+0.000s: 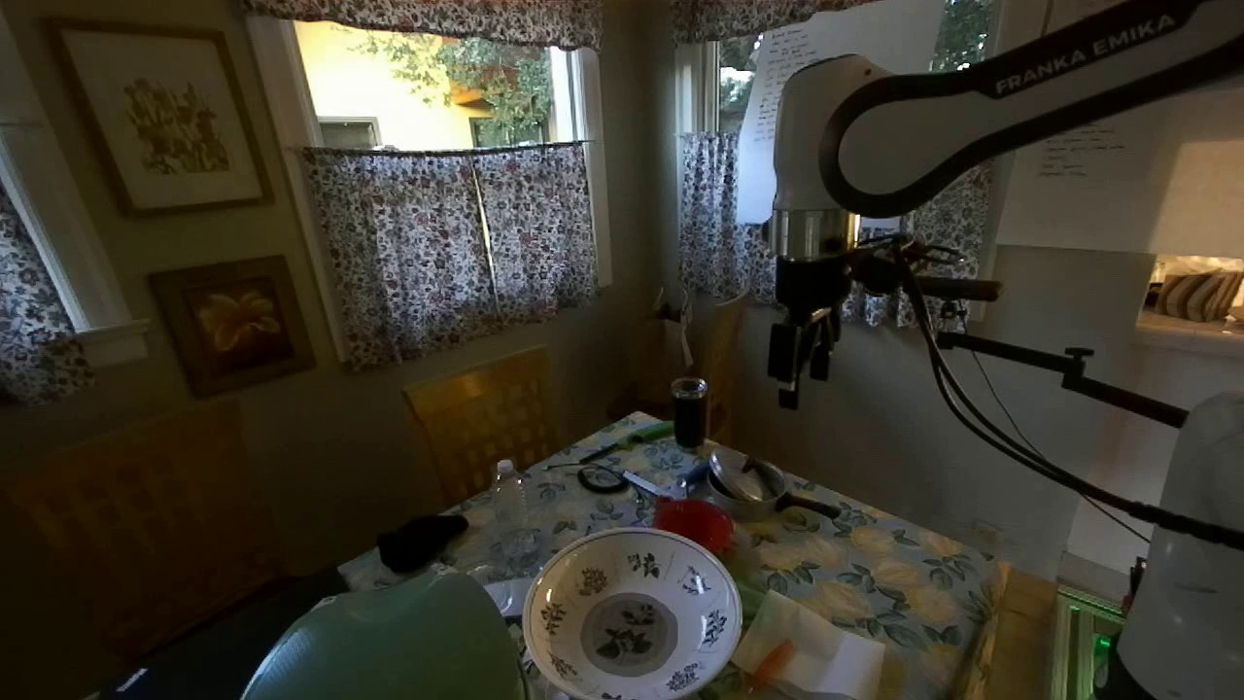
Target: Put the silver lid on the silver pot.
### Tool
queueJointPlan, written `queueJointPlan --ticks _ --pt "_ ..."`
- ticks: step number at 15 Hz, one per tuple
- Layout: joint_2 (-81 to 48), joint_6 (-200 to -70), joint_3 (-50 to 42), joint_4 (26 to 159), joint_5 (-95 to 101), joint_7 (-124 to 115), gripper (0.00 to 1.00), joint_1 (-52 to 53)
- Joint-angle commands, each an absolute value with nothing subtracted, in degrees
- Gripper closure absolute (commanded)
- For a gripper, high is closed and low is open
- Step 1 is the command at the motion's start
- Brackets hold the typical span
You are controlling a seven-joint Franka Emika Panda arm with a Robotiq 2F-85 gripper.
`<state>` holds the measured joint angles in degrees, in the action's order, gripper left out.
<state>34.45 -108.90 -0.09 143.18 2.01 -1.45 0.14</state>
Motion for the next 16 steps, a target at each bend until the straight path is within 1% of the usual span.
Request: queueJointPlan --ticks 1,6,8,10,16 --pt "34.4 -108.8 0.1 143.1 1.9 -1.4 0.00 -0.1" --pt "34.4 -108.8 0.1 143.1 1.9 -1.4 0.00 -0.1" --pt "33.6 -108.5 -1.3 142.4 2.7 1.5 0.00 -0.3" --pt "31.9 -108.0 -3.6 140.7 4.1 5.7 0.00 -1.1" --pt "25.0 -107.0 -15.5 131.5 3.1 29.6 0.00 -1.6"
